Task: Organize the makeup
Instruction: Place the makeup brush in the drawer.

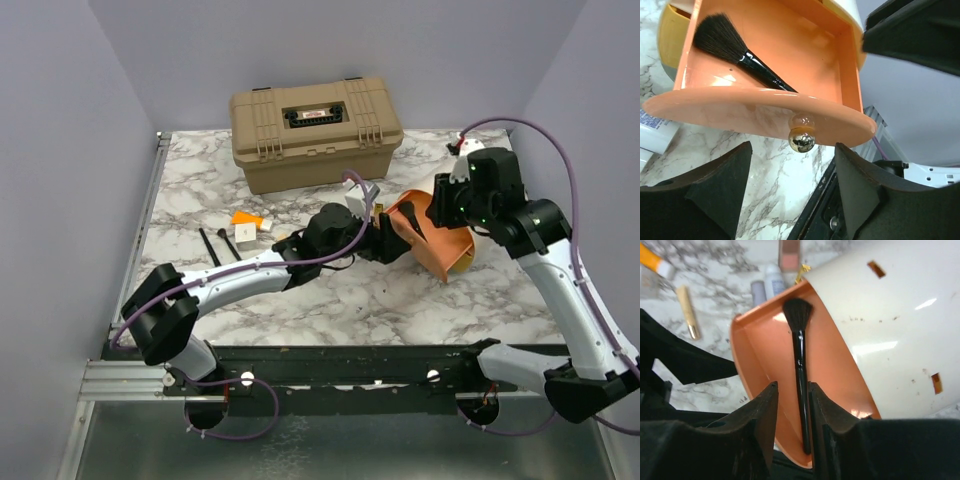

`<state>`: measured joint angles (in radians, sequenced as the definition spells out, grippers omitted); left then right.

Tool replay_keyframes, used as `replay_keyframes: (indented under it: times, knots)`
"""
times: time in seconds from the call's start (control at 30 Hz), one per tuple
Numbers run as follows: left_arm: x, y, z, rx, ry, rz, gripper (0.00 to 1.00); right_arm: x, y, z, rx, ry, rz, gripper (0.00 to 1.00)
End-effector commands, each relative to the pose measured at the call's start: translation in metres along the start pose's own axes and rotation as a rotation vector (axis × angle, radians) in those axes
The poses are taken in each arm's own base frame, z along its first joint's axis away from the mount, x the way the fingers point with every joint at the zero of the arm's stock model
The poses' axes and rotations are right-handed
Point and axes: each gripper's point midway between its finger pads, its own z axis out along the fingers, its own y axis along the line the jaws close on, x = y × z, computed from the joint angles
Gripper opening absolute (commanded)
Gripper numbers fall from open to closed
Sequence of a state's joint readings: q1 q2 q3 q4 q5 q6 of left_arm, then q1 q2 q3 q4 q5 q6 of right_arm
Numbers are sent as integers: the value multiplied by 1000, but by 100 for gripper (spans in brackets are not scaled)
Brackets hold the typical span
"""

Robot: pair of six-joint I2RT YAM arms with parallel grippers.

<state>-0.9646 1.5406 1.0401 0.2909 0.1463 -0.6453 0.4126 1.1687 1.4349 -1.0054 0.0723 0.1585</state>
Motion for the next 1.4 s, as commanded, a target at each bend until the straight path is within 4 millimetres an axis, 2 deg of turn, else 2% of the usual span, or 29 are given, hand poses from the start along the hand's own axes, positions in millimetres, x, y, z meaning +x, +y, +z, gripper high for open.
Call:
replay_keyframes:
  times: [0.0, 0.1, 0.27, 0.37, 0.53, 0.6, 0.67, 0.77, 0.87, 0.9, 0.97, 1.07, 1.23, 1.27, 1.37]
  knots:
    - [-30, -1, -20, -60, -116, 62, 73, -50, 16, -28, -85, -268, 87, 39]
    - [-49, 15, -45, -167, -229, 66, 77, -62, 24, -39, -141, -355, 122, 54]
    - [-76, 53, -99, -418, -410, 39, 83, -63, 43, -41, -253, -378, 136, 65]
    - [-87, 84, -140, -623, -516, 2, 85, -64, 45, -40, -260, -371, 153, 76]
    - [-91, 138, -205, -973, -560, -4, 91, -76, 39, -42, -230, -418, 211, 89]
    - [-87, 162, -230, -1083, -587, -72, 97, -82, 38, -46, -229, -446, 232, 98]
    - [-79, 189, -247, -1158, -581, -179, 99, -82, 38, -46, -232, -459, 232, 100]
    - [-62, 219, -249, -1197, -470, -250, 99, -82, 30, -44, -186, -461, 275, 100]
    - [-50, 239, -254, -1241, -394, -319, 99, -76, 17, -34, -105, -426, 311, 100]
    - [-49, 243, -257, -1252, -387, -344, 99, -77, 10, -34, -56, -409, 337, 100]
    - [-50, 247, -260, -1265, -404, -386, 99, -67, -7, -26, 71, -318, 375, 100]
    - [-49, 251, -259, -1274, -373, -390, 99, -65, -22, -19, 189, -258, 406, 100]
    - [-31, 258, -253, -1243, -242, -354, 99, -70, -19, -24, 136, -329, 305, 100]
    - [-28, 262, -254, -1244, -232, -362, 99, -77, -16, -27, 105, -391, 307, 100]
    - [-19, 269, -260, -1262, -232, -386, 99, -81, -8, -41, 36, -455, 282, 100]
